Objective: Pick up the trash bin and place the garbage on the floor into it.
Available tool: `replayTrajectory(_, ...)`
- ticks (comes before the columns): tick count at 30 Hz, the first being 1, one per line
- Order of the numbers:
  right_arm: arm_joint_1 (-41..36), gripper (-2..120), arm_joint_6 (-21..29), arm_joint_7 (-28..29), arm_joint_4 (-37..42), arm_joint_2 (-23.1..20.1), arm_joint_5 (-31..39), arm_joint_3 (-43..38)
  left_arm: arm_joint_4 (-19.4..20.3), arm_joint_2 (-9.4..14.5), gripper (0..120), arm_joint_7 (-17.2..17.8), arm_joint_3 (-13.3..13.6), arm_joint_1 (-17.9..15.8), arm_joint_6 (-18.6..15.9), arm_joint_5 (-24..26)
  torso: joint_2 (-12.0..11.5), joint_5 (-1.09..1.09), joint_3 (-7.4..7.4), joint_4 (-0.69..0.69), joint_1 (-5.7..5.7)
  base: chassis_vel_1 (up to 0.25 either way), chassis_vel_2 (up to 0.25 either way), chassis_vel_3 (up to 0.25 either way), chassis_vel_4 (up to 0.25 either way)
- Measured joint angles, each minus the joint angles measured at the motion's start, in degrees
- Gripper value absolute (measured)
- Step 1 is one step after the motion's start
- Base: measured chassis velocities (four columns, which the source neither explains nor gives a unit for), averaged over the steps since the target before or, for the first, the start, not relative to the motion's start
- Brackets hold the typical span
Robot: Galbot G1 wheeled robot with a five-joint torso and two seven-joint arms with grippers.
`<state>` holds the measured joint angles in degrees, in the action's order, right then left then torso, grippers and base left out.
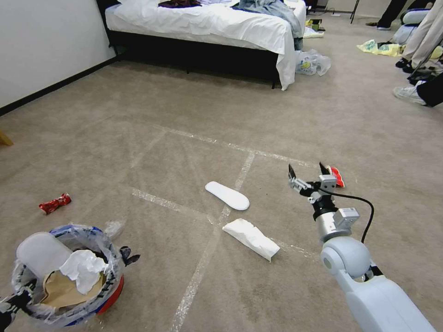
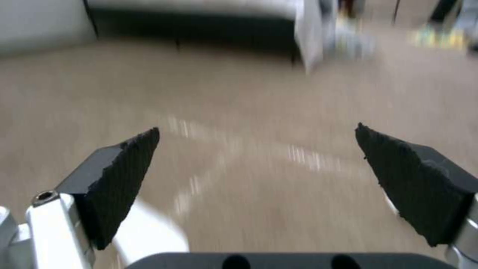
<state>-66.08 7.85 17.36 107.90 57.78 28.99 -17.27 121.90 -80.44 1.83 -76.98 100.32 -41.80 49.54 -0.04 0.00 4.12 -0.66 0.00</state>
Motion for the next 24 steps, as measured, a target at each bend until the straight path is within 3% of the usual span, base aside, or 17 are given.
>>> replayTrajectory(1,0.33,100,3.46,1.12,-0.43,-0.46,0.56,0.91,0.01,-0.03,1,-0.02,-0.05,0.00,0.04,0.00,0.00,0.00,0.00,-0.01,0.00,0.000,0.000,0.000,0.000)
replayTrajectory(2,0.33,100,3.46,1.12,-0.43,-0.46,0.56,0.91,0.01,-0.03,1,-0.02,-0.05,0.00,0.04,0.00,0.00,0.00,0.00,-0.01,0.00,0.000,0.000,0.000,0.000)
replayTrajectory(5,1.67,100,16.58,5.16,-1.54,-1.86,4.09,4.41,0.06,-0.34,1,-0.17,-0.03,-0.10,0.24,-0.02,0.00,0.00,0.00,0.01,0.00,0.000,0.000,0.000,0.000)
replayTrajectory(6,1.67,100,16.58,5.16,-1.54,-1.86,4.09,4.41,0.06,-0.34,1,-0.17,-0.03,-0.10,0.24,-0.02,0.00,0.00,0.00,0.01,0.00,0.000,0.000,0.000,0.000)
replayTrajectory(7,1.89,100,20.66,5.62,-1.85,-2.25,4.99,5.27,0.03,-0.40,1,-0.20,0.12,-0.25,0.28,-0.08,0.00,0.00,0.00,0.00,0.00,0.000,0.000,0.000,0.000)
replayTrajectory(11,2.58,100,26.00,5.19,-2.89,-2.83,5.71,6.64,-0.05,-0.44,1,-0.25,0.44,-0.64,0.33,-0.22,0.00,-0.01,0.00,-0.01,0.00,0.000,0.000,0.000,0.000)
replayTrajectory(13,3.54,100,31.40,3.23,-3.48,-3.16,7.37,8.00,-0.04,-0.52,1,-0.25,0.58,-0.83,0.39,-0.28,0.00,0.00,0.00,-0.01,0.00,0.000,0.000,0.000,0.000)
replayTrajectory(16,5.60,100,34.85,-0.55,-5.12,-3.17,8.51,9.82,0.02,-0.63,1,-0.25,0.61,-0.81,0.48,-0.35,0.00,-0.02,0.00,0.00,0.00,0.000,0.000,0.000,0.000)
replayTrajectory(24,11.58,100,35.23,-3.45,-14.18,-1.84,7.38,17.52,0.41,-1.26,1,-0.29,0.48,-0.53,0.69,-0.44,0.00,0.00,0.00,0.00,0.00,0.000,0.000,0.000,0.000)
